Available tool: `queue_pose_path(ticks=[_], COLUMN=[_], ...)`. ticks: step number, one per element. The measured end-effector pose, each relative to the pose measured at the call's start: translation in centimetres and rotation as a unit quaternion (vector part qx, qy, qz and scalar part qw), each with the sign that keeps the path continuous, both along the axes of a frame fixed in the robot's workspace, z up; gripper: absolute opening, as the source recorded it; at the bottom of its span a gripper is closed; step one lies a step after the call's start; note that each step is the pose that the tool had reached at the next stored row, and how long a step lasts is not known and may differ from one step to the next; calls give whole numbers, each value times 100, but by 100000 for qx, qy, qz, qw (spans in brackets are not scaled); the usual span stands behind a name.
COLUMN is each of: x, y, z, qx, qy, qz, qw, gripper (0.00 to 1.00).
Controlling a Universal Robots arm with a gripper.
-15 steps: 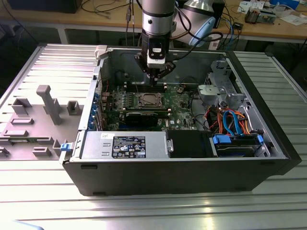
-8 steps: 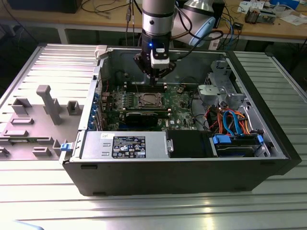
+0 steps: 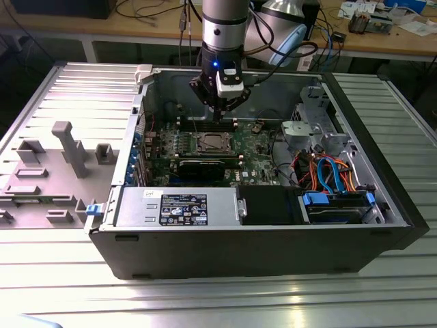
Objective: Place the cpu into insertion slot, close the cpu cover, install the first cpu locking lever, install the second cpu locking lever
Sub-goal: 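Install the first cpu locking lever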
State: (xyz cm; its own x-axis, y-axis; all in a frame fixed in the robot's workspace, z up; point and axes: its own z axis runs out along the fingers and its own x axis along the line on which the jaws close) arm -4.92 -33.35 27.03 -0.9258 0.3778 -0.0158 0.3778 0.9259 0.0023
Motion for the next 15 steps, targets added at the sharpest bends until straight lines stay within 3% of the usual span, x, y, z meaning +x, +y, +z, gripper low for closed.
queue_pose_path(ticks=[9,11,15], x=[-3,-8,-9], y=[0,0,0], z=[0,0,-1], qx=[1,-2,0], qy=[-1,1,0], qz=[113,759,3895], qw=[100000,99997,99924], gripper=[11,11,11])
